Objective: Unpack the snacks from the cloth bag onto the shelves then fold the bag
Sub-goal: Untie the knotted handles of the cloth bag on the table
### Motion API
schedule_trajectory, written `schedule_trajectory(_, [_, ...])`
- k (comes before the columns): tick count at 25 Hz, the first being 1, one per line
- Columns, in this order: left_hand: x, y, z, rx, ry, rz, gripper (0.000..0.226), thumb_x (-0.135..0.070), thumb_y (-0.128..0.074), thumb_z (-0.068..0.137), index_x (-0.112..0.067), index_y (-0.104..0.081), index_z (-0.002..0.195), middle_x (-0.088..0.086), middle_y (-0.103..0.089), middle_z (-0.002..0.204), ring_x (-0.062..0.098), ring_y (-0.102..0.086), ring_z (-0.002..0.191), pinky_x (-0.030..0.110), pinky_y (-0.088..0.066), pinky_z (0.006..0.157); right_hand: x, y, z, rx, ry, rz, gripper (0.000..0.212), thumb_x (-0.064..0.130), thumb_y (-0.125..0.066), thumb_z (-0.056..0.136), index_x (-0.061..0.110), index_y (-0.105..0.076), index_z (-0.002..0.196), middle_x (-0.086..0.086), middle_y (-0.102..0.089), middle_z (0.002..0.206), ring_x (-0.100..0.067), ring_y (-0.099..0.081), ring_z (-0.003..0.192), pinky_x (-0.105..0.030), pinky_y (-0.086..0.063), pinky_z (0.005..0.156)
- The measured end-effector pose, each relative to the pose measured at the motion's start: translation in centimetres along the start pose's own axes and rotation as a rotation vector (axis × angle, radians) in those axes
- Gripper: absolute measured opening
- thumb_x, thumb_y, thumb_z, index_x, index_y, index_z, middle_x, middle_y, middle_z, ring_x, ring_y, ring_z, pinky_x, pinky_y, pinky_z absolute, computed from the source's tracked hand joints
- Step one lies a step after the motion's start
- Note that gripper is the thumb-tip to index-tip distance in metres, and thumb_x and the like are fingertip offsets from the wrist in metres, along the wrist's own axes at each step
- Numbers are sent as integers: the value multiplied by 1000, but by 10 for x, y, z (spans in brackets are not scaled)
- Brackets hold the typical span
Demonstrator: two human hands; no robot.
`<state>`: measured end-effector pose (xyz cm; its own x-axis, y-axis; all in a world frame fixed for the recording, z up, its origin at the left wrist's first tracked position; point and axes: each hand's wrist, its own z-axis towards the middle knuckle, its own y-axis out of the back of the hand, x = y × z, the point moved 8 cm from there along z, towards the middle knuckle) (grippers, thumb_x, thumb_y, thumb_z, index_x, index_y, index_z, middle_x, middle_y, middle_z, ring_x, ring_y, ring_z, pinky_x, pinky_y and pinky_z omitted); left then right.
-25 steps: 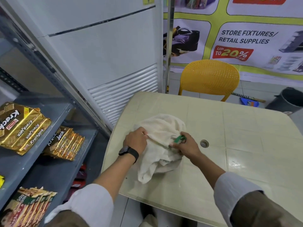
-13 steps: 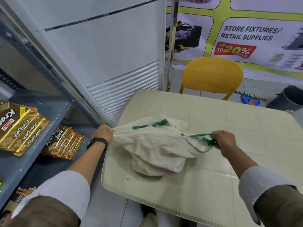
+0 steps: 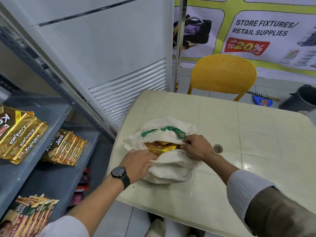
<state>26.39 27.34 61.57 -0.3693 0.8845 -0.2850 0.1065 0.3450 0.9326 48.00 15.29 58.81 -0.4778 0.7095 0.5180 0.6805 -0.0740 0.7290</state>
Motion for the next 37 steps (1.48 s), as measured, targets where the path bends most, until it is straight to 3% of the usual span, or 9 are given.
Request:
schedule_trajectory(4, [23, -29, -24, 354, 34, 11, 43, -65, -47, 89, -43, -66, 122, -14, -67, 111, 15, -63, 105, 34, -48, 85, -4, 29, 14, -38, -86, 501, 10, 24, -73, 80, 18, -72, 72, 0, -73, 83, -24, -65, 82, -36, -51, 69])
schedule_trajectory(8, [44, 18, 21, -144, 232, -128, 55, -74, -44, 88, -41, -59, 129, -9, -63, 121, 19, -60, 108, 36, -52, 81, 11, 35, 29, 24, -74, 625, 9, 21, -65, 94, 16, -69, 88, -7, -71, 87, -25, -64, 80, -35, -51, 65])
schedule_trajectory(13, [76, 14, 56, 28, 412, -404, 23, -39, -58, 98, -32, -69, 116, 0, -71, 119, 27, -65, 108, 38, -52, 89, 2, 40, 24, 320, -98, 722, 29, -5, -71, 86, 10, -70, 111, -12, -74, 93, -24, -69, 80, -34, -57, 67])
schedule_trajectory(18, [142, 60, 112, -283, 671, -779, 28, -30, -50, 98, -11, -71, 99, 8, -72, 102, 35, -65, 99, 37, -48, 81, -5, 95, 85, -69, -140, 1062, 20, -5, -77, 81, 11, -70, 90, -6, -73, 76, -21, -70, 67, -28, -60, 59])
schedule_trajectory(21, [169, 42, 147, -305, 752, -642, 27, -25, -46, 102, -15, -71, 108, 10, -71, 111, 32, -64, 99, 32, -43, 76, -18, 85, 131, -290, -203, 837, 23, 1, -83, 79, 17, -68, 73, -3, -70, 71, -19, -65, 65, -23, -52, 53])
schedule_trajectory(25, [175, -13, 144, -63, 795, -408, 18, -20, -51, 99, -21, -66, 109, 11, -66, 116, 34, -63, 114, 36, -48, 89, -42, 38, 136, -250, -232, 307, 18, 12, -69, 91, 18, -77, 106, -6, -73, 114, -26, -65, 112, -30, -50, 95])
schedule_trajectory(29, [97, 27, 103, -475, 238, -390, 34, -36, -40, 104, -28, -58, 132, -1, -59, 135, 17, -53, 124, 33, -40, 99, 4, 51, 51, -577, 391, 65, 25, 30, -58, 97, 24, -68, 119, 2, -69, 119, -19, -58, 114, -29, -38, 99])
schedule_trajectory(33, [42, -10, 49, 35, 7, -129, 84, -82, -32, 89, -35, -16, 156, -5, -39, 158, 19, -45, 137, 46, -35, 105, 17, -6, -14, -94, 570, -375, 56, 72, -50, 92, 33, -63, 129, 12, -65, 111, -15, -54, 112, -47, -37, 104])
schedule_trajectory(37, [53, -20, 22, 208, 69, 36, 94, -89, -44, 74, -43, -21, 153, -7, -53, 146, 22, -55, 125, 43, -40, 98, 3, -15, -52, -153, 628, -447, 37, 46, -65, 88, 28, -68, 121, 12, -66, 94, -20, -59, 96, -46, -40, 92])
